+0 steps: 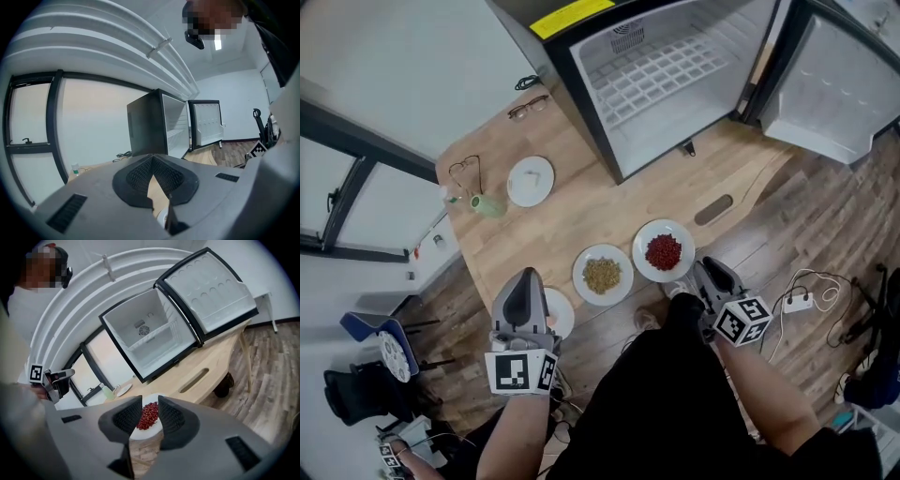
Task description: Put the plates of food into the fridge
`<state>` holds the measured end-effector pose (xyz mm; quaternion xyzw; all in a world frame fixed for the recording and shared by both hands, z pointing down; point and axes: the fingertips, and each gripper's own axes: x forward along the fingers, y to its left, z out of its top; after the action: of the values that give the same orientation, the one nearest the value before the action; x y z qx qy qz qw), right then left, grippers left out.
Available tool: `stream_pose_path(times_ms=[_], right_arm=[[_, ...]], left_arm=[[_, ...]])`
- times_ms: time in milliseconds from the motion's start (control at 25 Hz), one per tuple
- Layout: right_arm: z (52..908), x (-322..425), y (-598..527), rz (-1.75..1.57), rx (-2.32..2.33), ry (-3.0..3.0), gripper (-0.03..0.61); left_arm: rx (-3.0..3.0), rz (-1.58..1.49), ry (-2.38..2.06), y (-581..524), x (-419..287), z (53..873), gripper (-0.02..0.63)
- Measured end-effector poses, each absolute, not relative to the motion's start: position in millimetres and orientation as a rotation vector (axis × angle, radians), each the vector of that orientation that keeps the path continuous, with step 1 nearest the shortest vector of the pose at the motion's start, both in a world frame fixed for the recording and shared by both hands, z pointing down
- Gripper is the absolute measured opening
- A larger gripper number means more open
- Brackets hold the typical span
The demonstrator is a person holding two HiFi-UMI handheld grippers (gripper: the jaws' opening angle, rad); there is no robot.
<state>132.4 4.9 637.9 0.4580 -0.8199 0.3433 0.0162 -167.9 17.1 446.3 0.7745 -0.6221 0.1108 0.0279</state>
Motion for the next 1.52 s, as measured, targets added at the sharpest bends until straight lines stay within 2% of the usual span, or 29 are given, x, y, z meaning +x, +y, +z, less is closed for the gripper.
stream_pose_path(times_ms=[200, 320, 800, 920, 1520], right_arm=[[665.0, 139.4, 3.7, 1.297, 1.495, -2.474, 0.119], [675.8, 135.7, 5.6, 1.391, 1.472, -2.458, 0.156], [713.6, 114.1, 0.2, 1.557, 1.397, -2.343, 0.152], [715.8, 111.8, -1.5, 1.605, 1.41, -2.33, 0.083], [673.0, 108.0, -26.3, 1.723, 1.529, -2.38, 0.033]], left_arm=[[2.393, 0.375, -1.903, 17.5, -161.2, 448.0, 0.003], [2.403, 0.401, -1.898, 17.3, -159.2, 450.0, 0.003], [2.434, 0.519, -1.884, 17.8, -161.1, 461.2, 0.003], [2.426, 0.516, -1.889, 18.8, -165.6, 463.3, 0.003], [2.379, 0.43, -1.908, 21.9, -191.1, 469.7, 0.003]])
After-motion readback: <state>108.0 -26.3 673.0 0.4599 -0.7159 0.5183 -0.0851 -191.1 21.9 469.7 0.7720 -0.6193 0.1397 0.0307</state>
